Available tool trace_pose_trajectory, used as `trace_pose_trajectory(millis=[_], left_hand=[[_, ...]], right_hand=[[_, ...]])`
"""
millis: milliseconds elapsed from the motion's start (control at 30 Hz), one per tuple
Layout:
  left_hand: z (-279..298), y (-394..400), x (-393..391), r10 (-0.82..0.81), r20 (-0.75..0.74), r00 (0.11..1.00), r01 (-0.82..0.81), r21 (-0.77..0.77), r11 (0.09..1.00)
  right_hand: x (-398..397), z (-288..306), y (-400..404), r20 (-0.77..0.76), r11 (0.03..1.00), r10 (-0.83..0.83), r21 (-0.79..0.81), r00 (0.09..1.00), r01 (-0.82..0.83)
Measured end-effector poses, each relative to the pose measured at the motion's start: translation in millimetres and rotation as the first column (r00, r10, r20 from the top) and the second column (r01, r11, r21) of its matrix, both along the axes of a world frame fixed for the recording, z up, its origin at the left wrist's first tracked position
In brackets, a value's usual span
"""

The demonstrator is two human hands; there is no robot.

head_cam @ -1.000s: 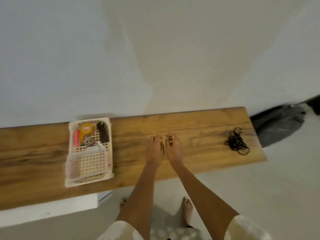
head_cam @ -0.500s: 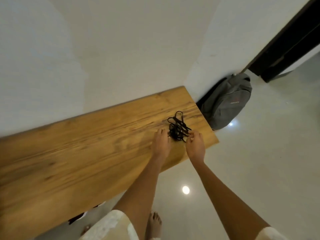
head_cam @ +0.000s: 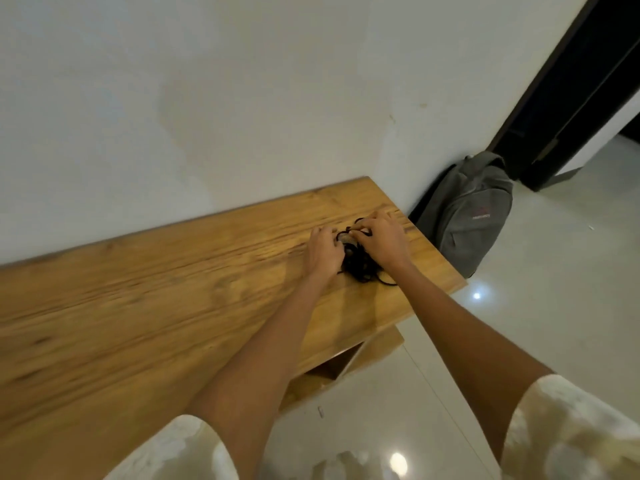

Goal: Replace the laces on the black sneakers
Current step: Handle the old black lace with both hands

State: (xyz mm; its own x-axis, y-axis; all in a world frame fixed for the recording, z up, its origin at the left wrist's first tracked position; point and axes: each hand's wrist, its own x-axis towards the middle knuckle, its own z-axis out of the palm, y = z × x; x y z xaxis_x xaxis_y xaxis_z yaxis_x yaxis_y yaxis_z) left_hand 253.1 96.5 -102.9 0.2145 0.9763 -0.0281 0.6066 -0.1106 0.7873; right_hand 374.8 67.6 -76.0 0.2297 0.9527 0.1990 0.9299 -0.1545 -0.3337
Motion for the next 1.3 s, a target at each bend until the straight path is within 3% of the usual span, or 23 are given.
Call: trace_pose_trajectory(millis=[100, 267, 367, 433, 567, 733, 967, 1033, 1067, 1100, 1167, 1200, 1300], left_hand=[[5.6, -1.6, -6.0, 0.024, 0.028, 0.999, -0.023, -0.011, 1.0], [73.3, -34.6, -36.4, 0.142, 0.143, 0.979, -0.144, -0.001, 0.99], [108.5, -56.9, -65.3, 0.17, 0.137, 0.976, -0.176, 0.033, 0.984], [134.8, -70.0, -89.2, 0.185, 0.164, 0.969, -0.198, 0.063, 0.978], [204.9, -77.5, -131.5, 0.178, 0.27, 0.946, -0.235, 0.194, 0.953], [290.2, -90.9, -159.3, 0.154, 0.336, 0.929, -0.238, 0.227, 0.945], [320.9, -123.0, -173.0, 0.236, 0.379, 0.895, -0.332, 0.212, 0.919], [317.5, -131.0, -178.6, 0.247, 0.36, 0.9, -0.337, 0.215, 0.916], [315.8, -135.4, -181.8, 0.264, 0.39, 0.882, -0.36, 0.196, 0.912], [315.0, -138.3, -185.1, 0.283, 0.432, 0.856, -0.384, 0.165, 0.908], [317.5, -140.1, -193.0, 0.289, 0.534, 0.795, -0.402, 0.106, 0.91], [321.8, -140.8, -195.7, 0.278, 0.591, 0.757, -0.395, 0.074, 0.916], [347.1, -148.0, -196.9, 0.158, 0.735, 0.659, -0.284, 0.049, 0.958]], right_hand=[[-5.3, 14.8, 3.9, -0.17, 1.0, 0.015, 0.0, 0.985, -0.015], [-27.5, 87.7, -19.4, -0.413, 0.997, 0.072, 0.02, 0.908, -0.071], [-52.6, 123.0, -31.4, -0.728, 0.991, 0.071, 0.13, 0.682, 0.035], [-72.5, 154.5, -40.2, -0.841, 0.973, 0.169, 0.227, 0.514, 0.051], [-113.2, 251.2, -48.3, -0.834, 0.9, 0.434, 0.414, 0.34, -0.133], [-155.3, 361.0, -77.8, -0.798, 0.803, 0.585, 0.544, 0.147, -0.245], [-193.2, 405.1, -131.5, -0.79, 0.744, 0.611, 0.598, -0.058, -0.299], [-199.8, 399.2, -137.7, -0.793, 0.764, 0.609, 0.587, -0.002, -0.266], [-200.0, 390.9, -138.4, -0.773, 0.777, 0.619, 0.58, 0.135, -0.245], [-197.8, 380.2, -137.6, -0.706, 0.783, 0.622, 0.575, 0.339, -0.239], [-189.6, 355.3, -133.5, -0.421, 0.788, 0.555, 0.541, 0.717, -0.293], [-185.7, 342.7, -132.6, -0.288, 0.81, 0.513, 0.473, 0.808, -0.346], [-181.6, 310.9, -129.4, -0.166, 0.862, 0.506, 0.061, 0.846, -0.503]])
